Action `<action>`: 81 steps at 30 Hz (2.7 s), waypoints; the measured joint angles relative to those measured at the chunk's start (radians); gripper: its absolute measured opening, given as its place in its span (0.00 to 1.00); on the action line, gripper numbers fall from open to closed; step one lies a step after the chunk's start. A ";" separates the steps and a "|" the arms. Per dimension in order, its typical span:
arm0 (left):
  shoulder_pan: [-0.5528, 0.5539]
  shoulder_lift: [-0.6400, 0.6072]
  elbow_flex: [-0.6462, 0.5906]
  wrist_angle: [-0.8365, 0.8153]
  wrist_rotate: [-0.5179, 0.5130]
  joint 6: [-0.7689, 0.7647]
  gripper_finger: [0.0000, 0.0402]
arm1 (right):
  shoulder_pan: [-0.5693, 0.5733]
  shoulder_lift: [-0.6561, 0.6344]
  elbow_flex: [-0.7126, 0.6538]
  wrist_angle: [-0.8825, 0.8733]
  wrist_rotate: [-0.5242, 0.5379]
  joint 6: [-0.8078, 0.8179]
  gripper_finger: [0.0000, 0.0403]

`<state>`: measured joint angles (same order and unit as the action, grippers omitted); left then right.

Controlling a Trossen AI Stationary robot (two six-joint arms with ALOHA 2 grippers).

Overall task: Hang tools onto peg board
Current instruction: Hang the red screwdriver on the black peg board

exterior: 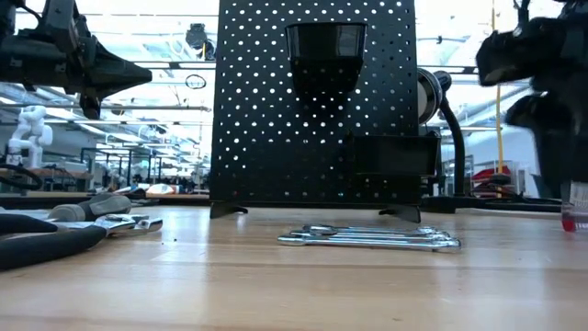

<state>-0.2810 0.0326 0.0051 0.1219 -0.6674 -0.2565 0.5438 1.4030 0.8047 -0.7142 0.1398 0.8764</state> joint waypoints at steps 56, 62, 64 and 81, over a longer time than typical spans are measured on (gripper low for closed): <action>0.000 0.000 0.000 -0.003 0.000 0.003 0.08 | 0.034 0.094 -0.076 -0.175 -0.143 0.153 0.31; 0.000 0.000 0.000 -0.002 0.000 0.004 0.08 | 0.035 0.093 0.019 -0.366 -0.123 0.150 0.31; 0.000 0.000 0.000 -0.003 0.000 0.004 0.08 | 0.035 0.093 0.046 -0.449 -0.121 0.151 0.31; 0.000 0.000 0.000 0.016 0.029 0.011 0.08 | 0.034 0.089 0.282 -0.823 0.033 0.185 0.31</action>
<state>-0.2806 0.0326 0.0055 0.1384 -0.6383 -0.2459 0.5781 1.4921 1.0866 -1.5374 0.1732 1.0616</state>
